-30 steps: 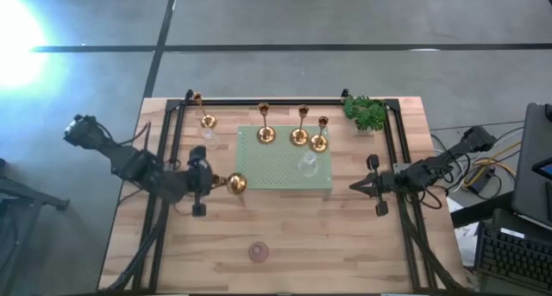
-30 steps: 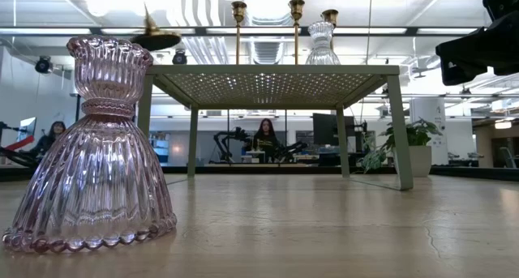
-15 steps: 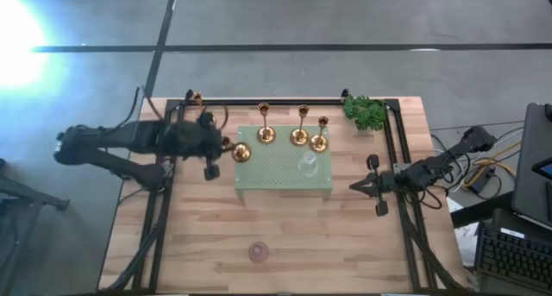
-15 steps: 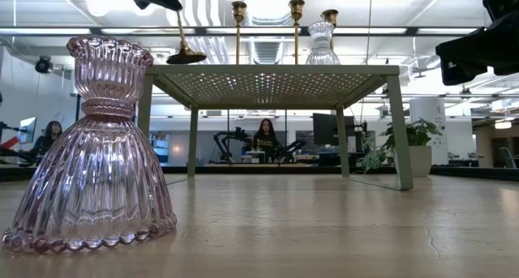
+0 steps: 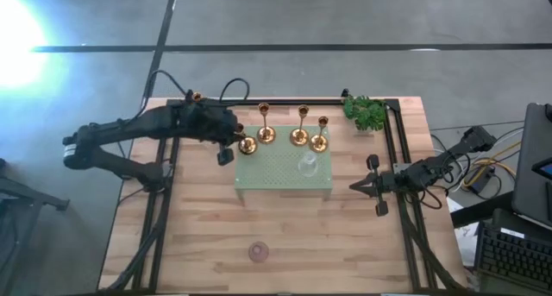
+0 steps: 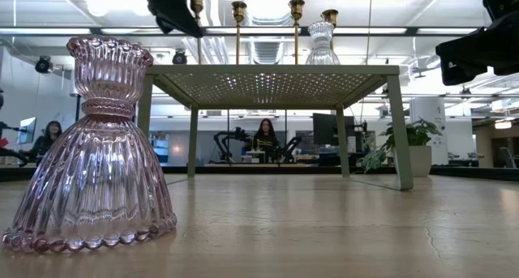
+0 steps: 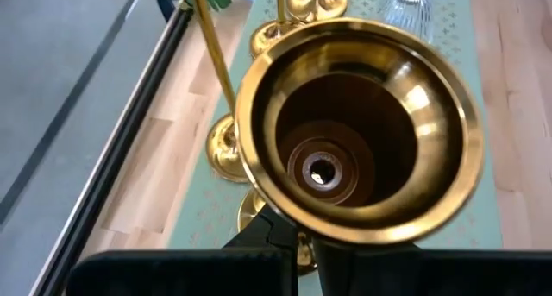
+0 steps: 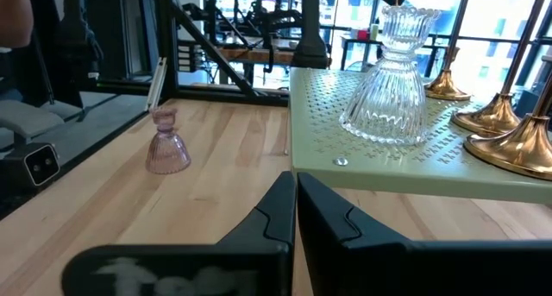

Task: Pick & Place candle stick holders
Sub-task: Put the gold candle stand on the shelf

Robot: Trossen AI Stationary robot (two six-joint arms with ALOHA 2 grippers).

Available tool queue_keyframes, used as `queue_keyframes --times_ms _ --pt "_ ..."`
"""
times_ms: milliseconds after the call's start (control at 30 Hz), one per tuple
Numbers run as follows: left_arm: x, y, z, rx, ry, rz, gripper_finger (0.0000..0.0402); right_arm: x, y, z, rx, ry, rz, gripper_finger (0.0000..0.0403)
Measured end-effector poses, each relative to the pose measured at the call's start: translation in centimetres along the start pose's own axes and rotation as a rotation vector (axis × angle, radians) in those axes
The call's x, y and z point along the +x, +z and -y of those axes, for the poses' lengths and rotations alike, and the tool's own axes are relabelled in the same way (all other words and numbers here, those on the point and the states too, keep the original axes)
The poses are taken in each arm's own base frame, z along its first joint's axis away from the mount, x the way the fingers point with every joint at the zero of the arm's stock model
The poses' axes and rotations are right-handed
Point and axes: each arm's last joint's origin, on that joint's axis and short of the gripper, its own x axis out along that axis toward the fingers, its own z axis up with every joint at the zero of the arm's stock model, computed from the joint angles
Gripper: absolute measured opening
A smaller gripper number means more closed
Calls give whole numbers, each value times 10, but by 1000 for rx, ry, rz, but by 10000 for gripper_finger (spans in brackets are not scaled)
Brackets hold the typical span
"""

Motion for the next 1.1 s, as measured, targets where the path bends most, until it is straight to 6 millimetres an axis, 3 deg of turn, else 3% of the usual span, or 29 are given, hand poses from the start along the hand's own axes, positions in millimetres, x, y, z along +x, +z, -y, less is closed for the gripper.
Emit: queue_keyframes --times_ms 300,633,800,1100 --pt "4 14 -9 2 17 -73 18 0 0 0 0 0 0 9" --pt "0 10 -23 -22 5 -76 18 0 0 0 0 0 0 9" --pt "7 9 -31 -47 -74 -83 18 0 0 0 0 -1 0 9" --pt "14 7 -40 -52 -64 -106 18 0 0 0 0 0 0 9"
